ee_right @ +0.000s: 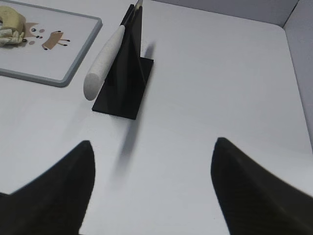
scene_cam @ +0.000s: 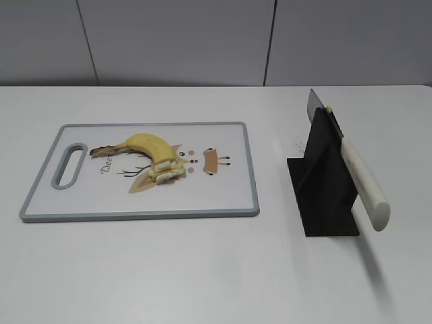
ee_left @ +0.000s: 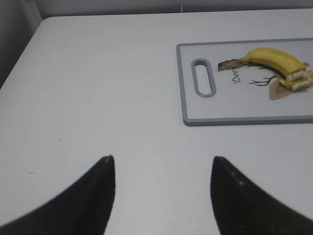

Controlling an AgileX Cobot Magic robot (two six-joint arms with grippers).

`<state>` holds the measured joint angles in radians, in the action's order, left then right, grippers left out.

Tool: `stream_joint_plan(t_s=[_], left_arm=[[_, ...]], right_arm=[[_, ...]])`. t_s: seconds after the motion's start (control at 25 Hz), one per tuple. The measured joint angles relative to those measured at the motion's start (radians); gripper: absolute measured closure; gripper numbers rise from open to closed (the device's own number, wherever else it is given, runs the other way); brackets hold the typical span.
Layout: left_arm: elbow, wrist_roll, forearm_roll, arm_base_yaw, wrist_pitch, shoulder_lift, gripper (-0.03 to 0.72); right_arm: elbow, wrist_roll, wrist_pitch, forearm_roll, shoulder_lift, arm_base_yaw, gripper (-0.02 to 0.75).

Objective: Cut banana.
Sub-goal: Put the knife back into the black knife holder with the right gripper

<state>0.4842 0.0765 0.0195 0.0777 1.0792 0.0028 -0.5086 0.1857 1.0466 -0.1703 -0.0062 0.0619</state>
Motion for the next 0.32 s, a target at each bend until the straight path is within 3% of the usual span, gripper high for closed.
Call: stream_joint_plan(t_s=[0.32], left_arm=[[0.0, 0.0, 0.0, 0.0, 0.0, 0.0, 0.097]], right_arm=[[0.0, 0.0, 0.0, 0.0, 0.0, 0.0, 0.166]])
